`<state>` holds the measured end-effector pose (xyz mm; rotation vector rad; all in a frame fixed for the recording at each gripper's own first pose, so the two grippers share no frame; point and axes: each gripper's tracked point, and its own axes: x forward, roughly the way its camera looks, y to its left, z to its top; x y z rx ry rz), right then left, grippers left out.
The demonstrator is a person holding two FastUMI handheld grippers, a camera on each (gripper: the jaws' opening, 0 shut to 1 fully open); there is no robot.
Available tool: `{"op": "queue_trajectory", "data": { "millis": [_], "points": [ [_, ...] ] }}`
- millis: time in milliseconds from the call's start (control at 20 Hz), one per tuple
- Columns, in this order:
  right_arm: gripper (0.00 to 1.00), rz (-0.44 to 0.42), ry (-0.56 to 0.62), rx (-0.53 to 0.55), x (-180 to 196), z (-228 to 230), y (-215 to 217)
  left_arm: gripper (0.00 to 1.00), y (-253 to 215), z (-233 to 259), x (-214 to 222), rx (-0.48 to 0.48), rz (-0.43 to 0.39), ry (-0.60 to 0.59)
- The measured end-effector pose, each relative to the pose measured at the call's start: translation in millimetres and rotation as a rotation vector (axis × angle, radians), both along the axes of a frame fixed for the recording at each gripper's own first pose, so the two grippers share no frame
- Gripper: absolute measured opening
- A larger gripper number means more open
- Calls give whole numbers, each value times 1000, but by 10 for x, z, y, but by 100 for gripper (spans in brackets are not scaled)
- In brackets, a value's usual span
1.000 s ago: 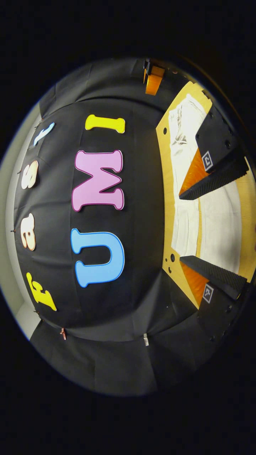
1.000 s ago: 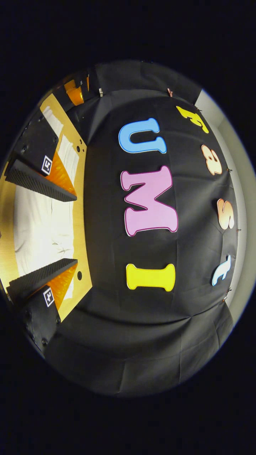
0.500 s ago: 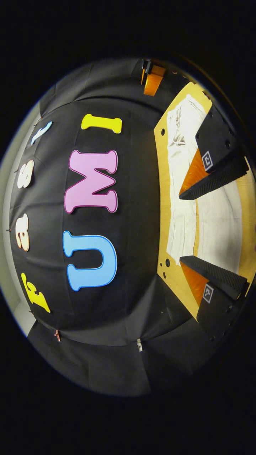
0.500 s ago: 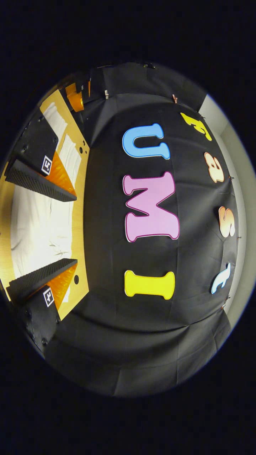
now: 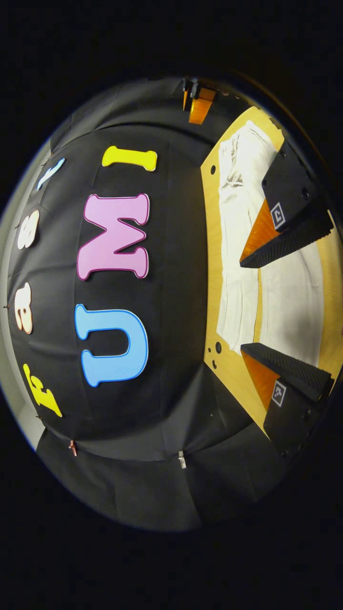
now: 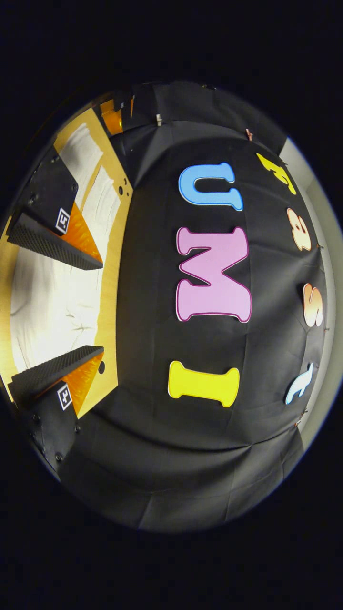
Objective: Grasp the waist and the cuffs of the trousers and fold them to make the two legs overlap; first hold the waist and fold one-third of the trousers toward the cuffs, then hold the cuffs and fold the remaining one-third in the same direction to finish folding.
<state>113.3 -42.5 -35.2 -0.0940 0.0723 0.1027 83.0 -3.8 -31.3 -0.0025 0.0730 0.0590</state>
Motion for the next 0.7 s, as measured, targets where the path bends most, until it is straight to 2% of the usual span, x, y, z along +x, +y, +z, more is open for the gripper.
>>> {"op": "queue_trajectory", "data": {
  "millis": [300,350,500,700],
  "points": [
    [97,-14,7,-202,173,-118,-343,99,262,-238,8,1,32,50],
    [100,-1,4,-254,186,-144,-371,99,325,-273,11,4,35,63],
    [97,48,-3,-437,220,-248,-491,99,530,-389,-13,2,50,96],
    [97,162,27,-633,223,-582,-650,99,871,-498,-46,46,98,130]
  ]
}}
